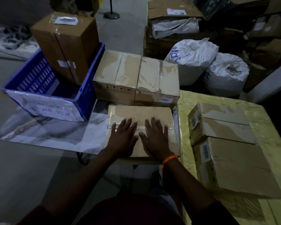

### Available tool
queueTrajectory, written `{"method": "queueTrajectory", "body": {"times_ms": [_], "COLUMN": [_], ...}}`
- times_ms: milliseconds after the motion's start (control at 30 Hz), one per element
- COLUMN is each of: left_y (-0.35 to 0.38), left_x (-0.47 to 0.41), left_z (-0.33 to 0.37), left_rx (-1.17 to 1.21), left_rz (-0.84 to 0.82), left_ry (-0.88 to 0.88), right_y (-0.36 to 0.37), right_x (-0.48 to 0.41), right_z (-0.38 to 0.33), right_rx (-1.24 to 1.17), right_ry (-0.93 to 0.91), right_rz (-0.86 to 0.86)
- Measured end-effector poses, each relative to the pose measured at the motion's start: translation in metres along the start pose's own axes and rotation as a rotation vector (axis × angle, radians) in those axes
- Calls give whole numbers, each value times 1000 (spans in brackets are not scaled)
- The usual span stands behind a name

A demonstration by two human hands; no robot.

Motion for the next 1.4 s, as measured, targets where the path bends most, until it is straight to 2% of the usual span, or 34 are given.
{"method": "queueTrajectory", "body": {"times_ms": [233, 467, 600, 700, 967, 1067, 1167, 1233, 1300, 1400], "left_y": [8, 9, 5, 9, 13, 14, 9, 3, -4, -18], "left_x": [-11, 4, 22, 29, 31, 30, 27, 22, 13, -7], "left_z": [-4, -7, -31, -48, -45, -44, -51, -52, -52, -68], "left_rx": [-47, -75, -68, -52, -27, 41, 192, 271, 295, 416], "left_rz": [-90, -94, -30, -40, 10, 23, 27, 7, -16, 43], "left_ry": [-10, -8, -96, -129, -75, -97, -205, -259, -275, -288], "right_y": [7, 3, 2, 0, 5, -1, -12, -22, -29, -32], "right_x": [-12, 1, 29, 46, 47, 43, 29, 14, -1, -23], "right_z": [5, 9, 35, 57, 58, 62, 73, 82, 92, 98], "right_rx": [34, 55, 69, 80, 36, -112, -367, -497, -571, -641], "right_ry": [10, -61, 56, 156, 149, 215, 326, 325, 344, 393], "right_rz": [-64, -135, -95, -62, -26, -60, -109, -44, 8, -35]}}
Point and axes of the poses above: each hand's wrist, its own x-axis away from the middle knuckle, its own y-axis out of the palm, z = x × y, the point moved 8 cm from there along -x, towards the middle knuckle, and after that the axes turned 2 degrees about z, right-handed, at the moved point
